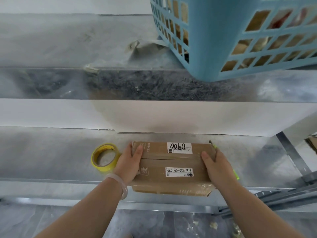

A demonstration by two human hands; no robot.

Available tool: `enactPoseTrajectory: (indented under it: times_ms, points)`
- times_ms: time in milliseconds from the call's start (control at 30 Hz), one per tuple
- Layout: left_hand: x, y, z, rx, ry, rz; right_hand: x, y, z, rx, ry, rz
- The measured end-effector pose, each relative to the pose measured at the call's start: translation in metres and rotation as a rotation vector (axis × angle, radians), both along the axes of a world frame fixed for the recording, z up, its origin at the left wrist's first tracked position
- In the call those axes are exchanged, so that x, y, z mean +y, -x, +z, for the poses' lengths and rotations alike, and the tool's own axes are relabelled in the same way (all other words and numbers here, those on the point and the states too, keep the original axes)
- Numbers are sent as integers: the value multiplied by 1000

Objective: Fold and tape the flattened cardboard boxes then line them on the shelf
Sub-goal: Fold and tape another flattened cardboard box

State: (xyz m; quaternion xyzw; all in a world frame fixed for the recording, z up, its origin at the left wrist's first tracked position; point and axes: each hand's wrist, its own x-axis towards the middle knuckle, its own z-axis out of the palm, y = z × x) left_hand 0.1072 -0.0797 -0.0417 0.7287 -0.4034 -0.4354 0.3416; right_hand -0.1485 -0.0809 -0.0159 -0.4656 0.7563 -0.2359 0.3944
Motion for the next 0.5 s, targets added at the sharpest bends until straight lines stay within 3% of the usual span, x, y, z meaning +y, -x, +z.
enactPoseTrajectory:
  times_ms: [100, 333, 500]
  points:
    - [-3, 1, -1, 16, -8, -30, -3, 3, 2, 10, -30, 52]
    - [17, -1, 27, 24, -44, -48, 17, 4, 18, -183, -26, -49]
    - [62, 2, 76, 105, 273, 118, 40, 9, 57, -304, 226, -157]
